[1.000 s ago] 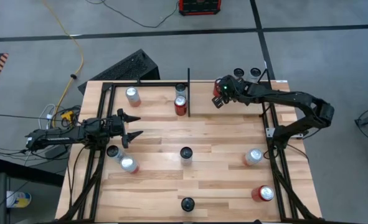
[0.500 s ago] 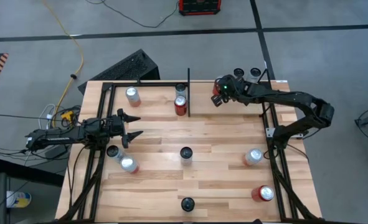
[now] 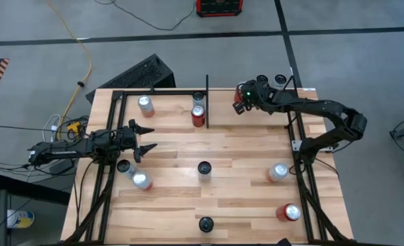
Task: Place canned beverage on shelf
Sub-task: Put the red soda can on the shelf
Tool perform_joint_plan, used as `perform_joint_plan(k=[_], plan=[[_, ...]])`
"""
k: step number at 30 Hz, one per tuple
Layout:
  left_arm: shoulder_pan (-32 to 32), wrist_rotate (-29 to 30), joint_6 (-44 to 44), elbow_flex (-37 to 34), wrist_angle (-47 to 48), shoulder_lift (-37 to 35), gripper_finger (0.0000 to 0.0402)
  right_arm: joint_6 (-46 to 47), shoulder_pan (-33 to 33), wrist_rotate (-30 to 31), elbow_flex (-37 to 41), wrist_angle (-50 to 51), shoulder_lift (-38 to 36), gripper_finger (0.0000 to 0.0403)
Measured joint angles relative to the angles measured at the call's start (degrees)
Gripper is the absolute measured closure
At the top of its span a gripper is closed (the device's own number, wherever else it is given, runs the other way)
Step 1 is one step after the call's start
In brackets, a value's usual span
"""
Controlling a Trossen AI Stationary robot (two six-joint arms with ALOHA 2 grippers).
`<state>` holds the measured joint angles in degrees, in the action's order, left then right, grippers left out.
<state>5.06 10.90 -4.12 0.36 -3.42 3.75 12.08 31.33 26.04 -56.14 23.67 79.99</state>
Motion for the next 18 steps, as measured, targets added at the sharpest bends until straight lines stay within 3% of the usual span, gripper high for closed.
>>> perform_joint_plan(k=[10,18], plan=[[0.0,0.0,0.0,0.0,-0.02,0.0,0.0074,-1.58,0.68,0.47,-0.07,-2.48,5.69,0.0386],[0.01,-0.02,0.0,0.0,-0.02,-0.01,0.0074,-2.05,0.68,1.03,-1.28,-1.79,5.47,0.0387]])
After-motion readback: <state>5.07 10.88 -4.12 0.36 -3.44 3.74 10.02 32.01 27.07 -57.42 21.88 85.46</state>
